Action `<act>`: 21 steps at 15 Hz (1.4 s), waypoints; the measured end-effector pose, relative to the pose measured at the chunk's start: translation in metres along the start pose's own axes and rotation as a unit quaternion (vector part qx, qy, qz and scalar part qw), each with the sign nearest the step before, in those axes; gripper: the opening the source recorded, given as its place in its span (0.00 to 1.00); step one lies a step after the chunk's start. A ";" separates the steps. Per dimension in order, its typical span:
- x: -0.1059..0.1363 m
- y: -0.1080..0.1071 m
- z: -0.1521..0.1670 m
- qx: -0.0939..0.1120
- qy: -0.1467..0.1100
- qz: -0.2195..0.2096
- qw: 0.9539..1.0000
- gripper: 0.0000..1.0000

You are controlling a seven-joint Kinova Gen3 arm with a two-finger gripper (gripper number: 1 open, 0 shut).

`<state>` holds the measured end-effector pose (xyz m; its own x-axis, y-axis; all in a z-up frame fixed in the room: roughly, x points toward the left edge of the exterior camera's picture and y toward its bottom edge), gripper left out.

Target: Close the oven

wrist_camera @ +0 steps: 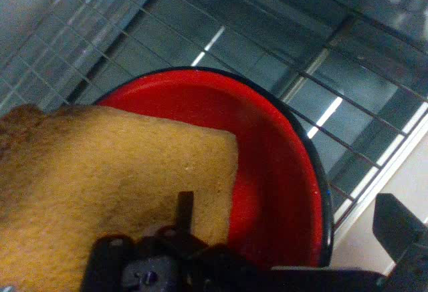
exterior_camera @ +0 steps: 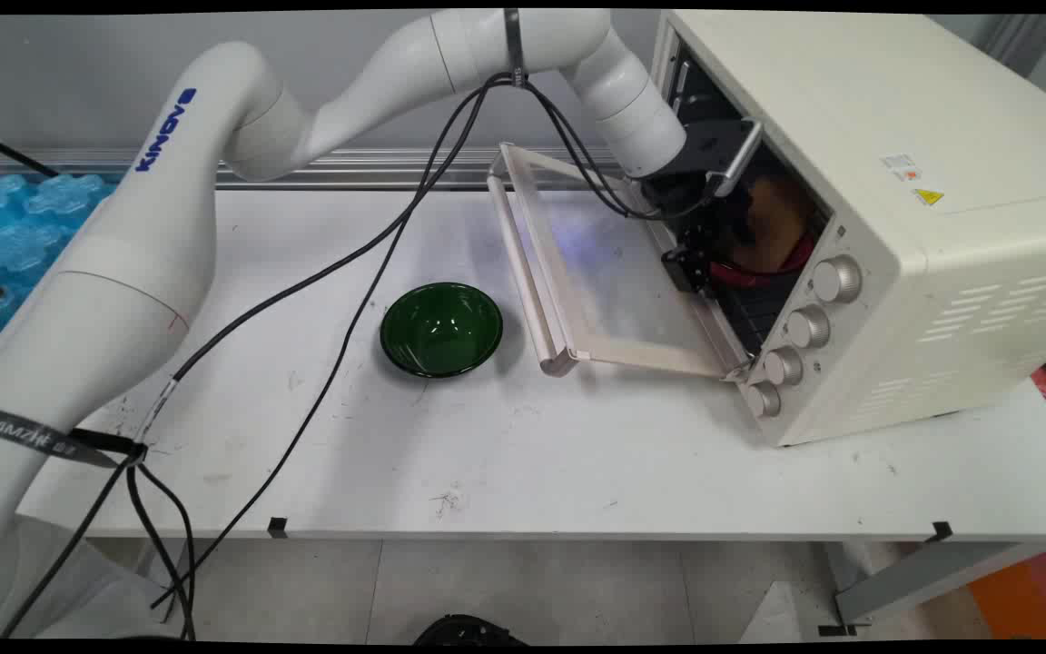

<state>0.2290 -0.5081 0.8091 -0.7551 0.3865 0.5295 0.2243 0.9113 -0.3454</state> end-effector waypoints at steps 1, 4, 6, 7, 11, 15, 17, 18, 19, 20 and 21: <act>0.002 -0.001 -0.004 0.003 0.000 -0.002 1.000 1.00; 0.007 0.000 -0.018 0.010 -0.001 -0.012 1.000 1.00; 0.011 0.003 -0.029 0.013 -0.003 -0.023 1.000 1.00; 0.013 0.006 -0.037 0.015 -0.005 -0.032 0.999 1.00; 0.018 0.020 -0.068 0.027 -0.022 -0.064 0.997 1.00; 0.023 0.039 -0.110 0.051 -0.048 -0.113 0.991 1.00; 0.024 0.052 -0.130 0.066 -0.059 -0.142 0.986 1.00; 0.025 0.061 -0.142 0.073 -0.066 -0.160 0.982 1.00; 0.025 0.068 -0.151 0.079 -0.072 -0.175 0.979 1.00; 0.024 0.077 -0.162 0.085 -0.080 -0.192 0.975 1.00; 0.024 0.085 -0.171 0.089 -0.087 -0.206 0.971 1.00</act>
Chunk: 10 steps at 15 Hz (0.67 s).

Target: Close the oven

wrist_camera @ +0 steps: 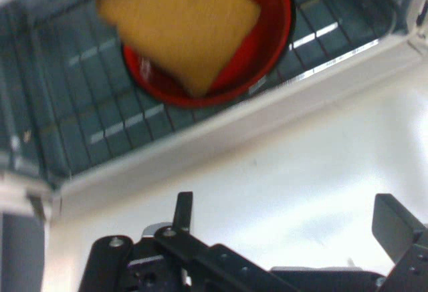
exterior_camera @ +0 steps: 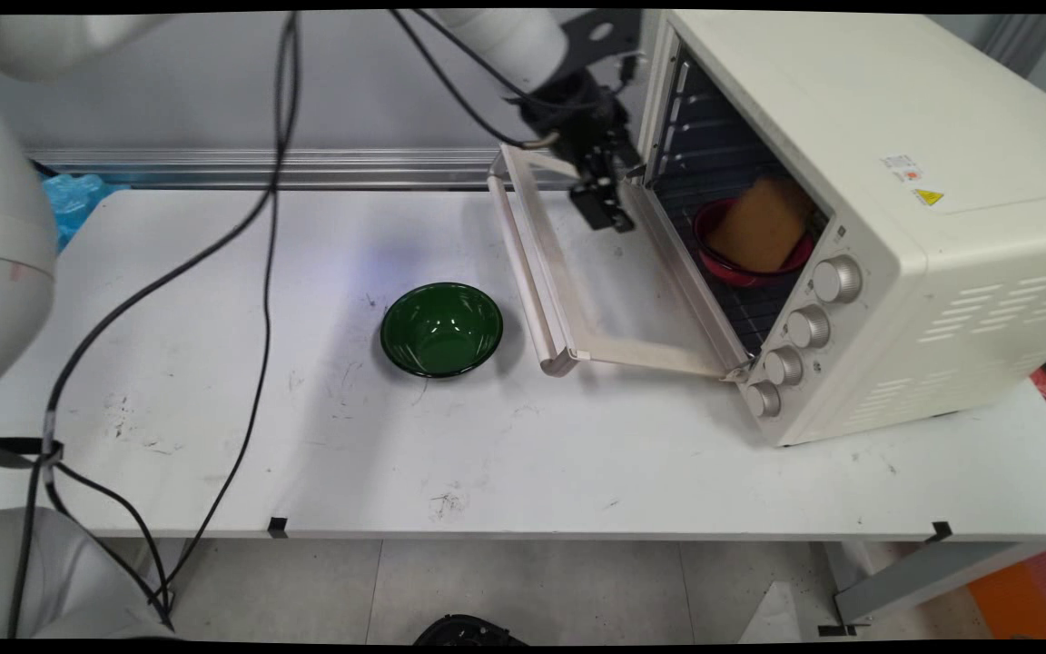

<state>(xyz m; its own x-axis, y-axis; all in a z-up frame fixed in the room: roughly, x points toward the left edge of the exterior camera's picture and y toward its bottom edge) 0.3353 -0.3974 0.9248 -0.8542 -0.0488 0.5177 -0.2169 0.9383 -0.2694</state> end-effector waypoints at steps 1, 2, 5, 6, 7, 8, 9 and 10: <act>-0.007 0.007 -0.011 0.004 -0.009 -0.015 1.000 1.00; -0.013 0.013 -0.020 0.008 -0.016 -0.027 0.999 1.00; -0.031 0.028 -0.043 0.018 -0.035 -0.057 0.998 1.00; -0.038 0.034 -0.051 0.022 -0.042 -0.069 0.996 1.00; -0.046 0.039 -0.059 0.026 -0.049 -0.079 0.995 1.00; -0.052 0.043 -0.066 0.030 -0.055 -0.088 0.994 1.00; -0.059 0.048 -0.072 0.033 -0.061 -0.098 0.993 1.00; -0.066 0.053 -0.078 0.034 -0.067 -0.105 0.992 1.00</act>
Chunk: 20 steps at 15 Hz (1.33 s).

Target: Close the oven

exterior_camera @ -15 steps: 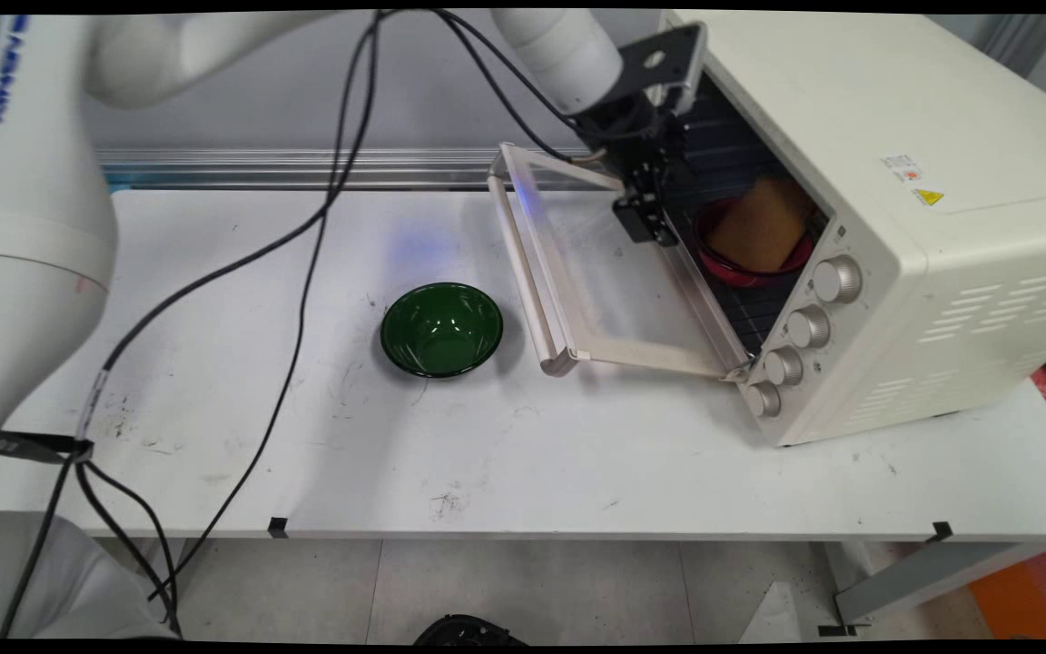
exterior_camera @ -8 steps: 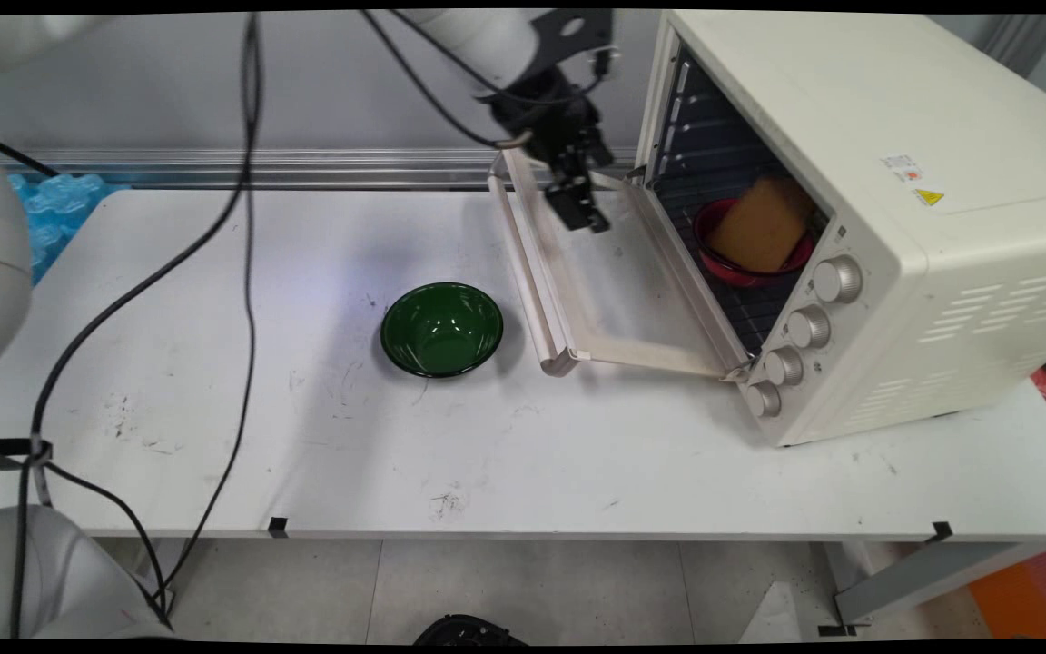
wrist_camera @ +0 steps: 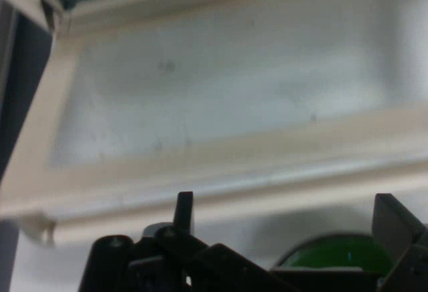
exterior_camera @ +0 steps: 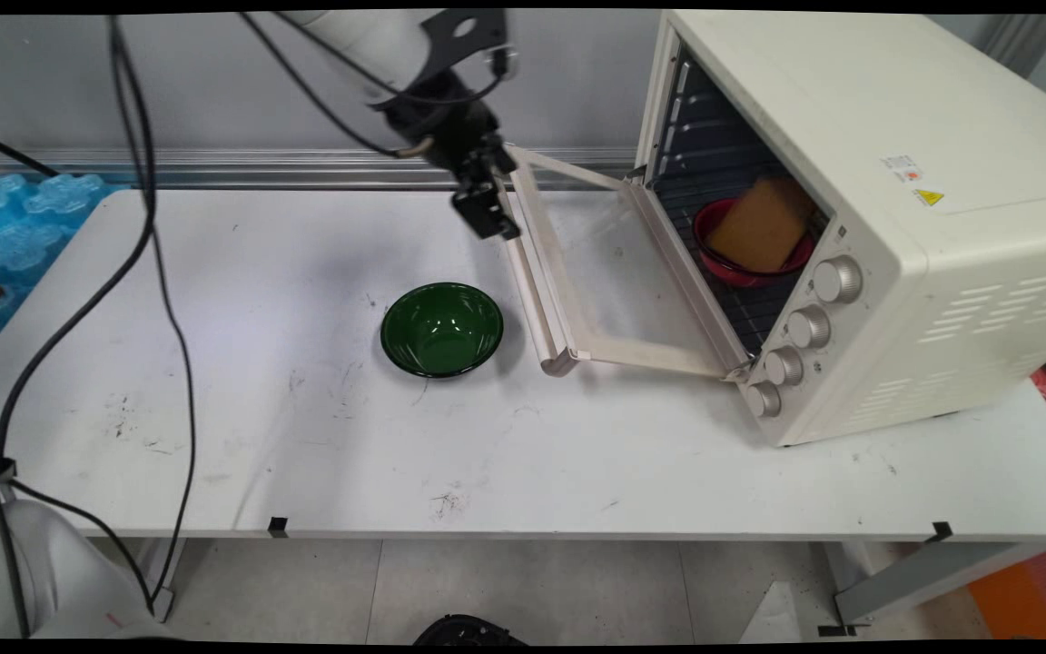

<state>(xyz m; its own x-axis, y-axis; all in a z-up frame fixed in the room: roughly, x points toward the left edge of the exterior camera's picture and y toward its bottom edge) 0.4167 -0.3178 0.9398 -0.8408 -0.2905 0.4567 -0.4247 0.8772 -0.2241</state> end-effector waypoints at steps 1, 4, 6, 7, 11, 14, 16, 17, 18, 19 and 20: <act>-0.010 0.003 -0.005 0.001 -0.007 -0.009 1.000 1.00; -0.034 0.011 -0.012 0.001 -0.021 -0.032 0.999 1.00; -0.052 0.018 -0.012 -0.006 -0.030 -0.048 0.998 1.00; -0.062 0.022 -0.010 -0.012 -0.034 -0.056 0.998 1.00; -0.086 0.031 0.000 -0.025 -0.036 -0.076 0.996 0.00; -0.095 0.030 0.012 -0.027 -0.027 -0.082 0.996 0.00; -0.097 0.026 0.024 -0.028 -0.014 -0.085 0.996 0.00; -0.098 0.024 0.027 -0.028 -0.010 -0.085 0.996 0.00; -0.098 0.022 0.033 -0.029 -0.003 -0.086 0.996 0.00; -0.098 0.020 0.037 -0.029 0.002 -0.087 0.996 0.00; -0.097 0.017 0.042 -0.030 0.008 -0.088 0.996 0.00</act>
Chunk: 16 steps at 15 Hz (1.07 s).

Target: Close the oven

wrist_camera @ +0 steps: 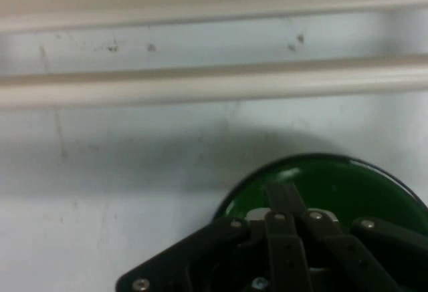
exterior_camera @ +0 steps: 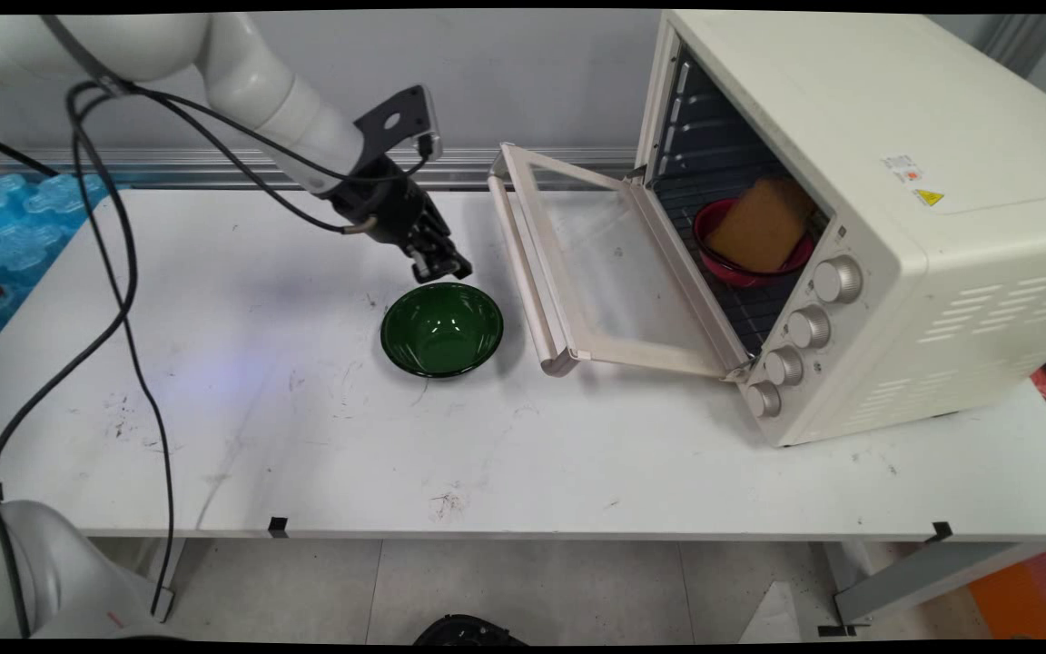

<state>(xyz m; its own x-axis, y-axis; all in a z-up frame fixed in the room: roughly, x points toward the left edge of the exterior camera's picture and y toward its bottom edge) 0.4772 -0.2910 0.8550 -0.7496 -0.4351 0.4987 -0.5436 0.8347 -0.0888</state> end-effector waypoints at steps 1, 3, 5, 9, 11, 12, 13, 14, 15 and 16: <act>0.000 -0.002 0.004 -0.001 0.004 0.000 1.000 0.00; 0.000 -0.006 0.012 -0.004 0.011 0.000 1.000 0.00; -0.001 -0.011 0.023 -0.008 0.018 0.000 1.000 0.00; -0.003 -0.017 0.039 -0.013 0.032 0.005 0.999 0.00; -0.002 -0.019 0.046 -0.014 0.040 0.008 0.999 0.00; -0.002 -0.020 0.049 -0.014 0.045 0.008 0.999 0.00; -0.003 -0.022 0.053 -0.014 0.049 0.009 0.999 0.00; -0.003 -0.022 0.055 -0.014 0.053 0.010 0.998 0.00; -0.003 -0.023 0.057 -0.015 0.056 0.010 0.998 0.00; -0.003 -0.023 0.059 -0.015 0.060 0.011 0.998 0.00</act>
<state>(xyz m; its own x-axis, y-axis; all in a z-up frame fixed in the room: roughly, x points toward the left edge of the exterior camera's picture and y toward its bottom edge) 0.4697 -0.3294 0.8049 -0.7097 -0.3747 0.5965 -0.5147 0.8540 -0.0760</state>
